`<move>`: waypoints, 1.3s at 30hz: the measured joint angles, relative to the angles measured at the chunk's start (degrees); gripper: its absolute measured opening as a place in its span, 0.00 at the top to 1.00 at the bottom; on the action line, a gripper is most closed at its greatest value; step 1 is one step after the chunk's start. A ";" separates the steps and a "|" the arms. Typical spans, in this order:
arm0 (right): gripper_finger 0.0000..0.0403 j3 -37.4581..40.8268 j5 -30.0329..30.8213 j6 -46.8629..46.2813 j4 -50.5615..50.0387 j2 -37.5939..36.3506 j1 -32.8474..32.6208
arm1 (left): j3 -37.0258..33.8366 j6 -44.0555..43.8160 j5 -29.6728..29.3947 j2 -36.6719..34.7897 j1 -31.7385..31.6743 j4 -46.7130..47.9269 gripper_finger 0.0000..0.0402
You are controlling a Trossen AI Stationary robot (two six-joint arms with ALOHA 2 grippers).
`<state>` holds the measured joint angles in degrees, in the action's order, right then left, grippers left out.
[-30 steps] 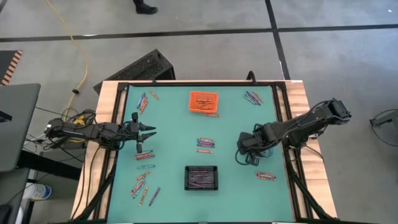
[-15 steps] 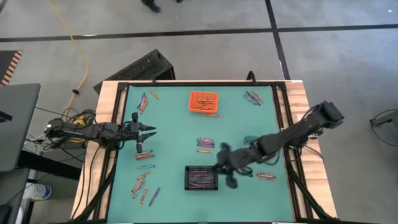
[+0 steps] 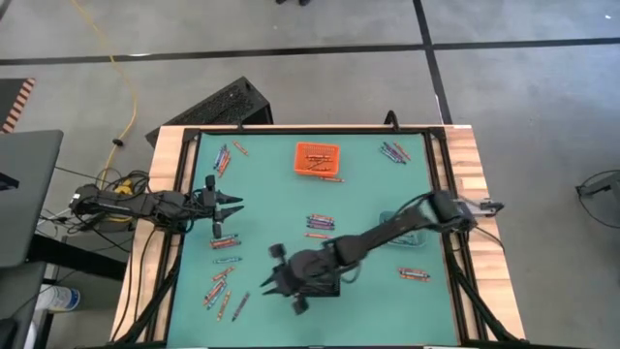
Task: Sort crayons
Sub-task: Put the orange crayon into the orange bin
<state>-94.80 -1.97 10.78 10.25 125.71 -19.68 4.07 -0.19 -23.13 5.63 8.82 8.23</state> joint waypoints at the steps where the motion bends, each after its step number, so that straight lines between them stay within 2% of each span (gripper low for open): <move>1: 0.81 -3.29 -1.75 0.26 -0.65 2.47 0.45 | -0.01 -0.01 -0.01 -0.01 -0.01 0.00 0.79; 7: 0.81 -20.27 -15.76 0.44 -3.14 15.53 3.45 | 0.00 -0.01 0.00 0.00 -0.01 0.00 0.79; 15: 0.79 -40.24 -17.59 1.15 -7.46 29.71 5.45 | -0.02 0.00 -0.01 -0.02 0.00 0.00 0.79; 17: 0.76 -38.86 -15.52 1.10 -4.32 30.36 6.45 | 0.00 -0.01 -0.01 -0.02 -0.02 0.00 0.79; 21: 0.69 -38.82 -13.14 1.32 -7.01 30.30 8.96 | 0.00 -0.02 0.00 0.00 0.00 0.00 0.79; 25: 0.61 -38.82 -13.16 1.28 -7.48 30.25 11.26 | -0.02 0.00 0.01 -0.02 -0.01 -0.02 0.79; 28: 0.57 -38.82 -16.24 1.27 -8.22 30.26 12.31 | -0.02 0.00 -0.01 -0.02 0.00 -0.02 0.79; 32: 0.56 -38.77 -17.43 1.30 -7.01 32.50 12.24 | -0.01 -0.01 -0.01 0.00 -0.01 -0.02 0.79; 35: 0.57 -38.78 -16.17 1.21 -4.13 34.89 12.07 | -0.02 -0.01 -0.01 0.01 -0.02 -0.07 0.79; 39: 0.60 -38.84 -15.88 1.74 -3.98 34.92 12.24 | -0.02 0.00 -0.01 0.02 0.00 -0.02 0.79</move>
<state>-133.64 -17.85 12.52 6.28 160.64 -7.44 4.05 -0.19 -23.14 5.65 8.82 8.21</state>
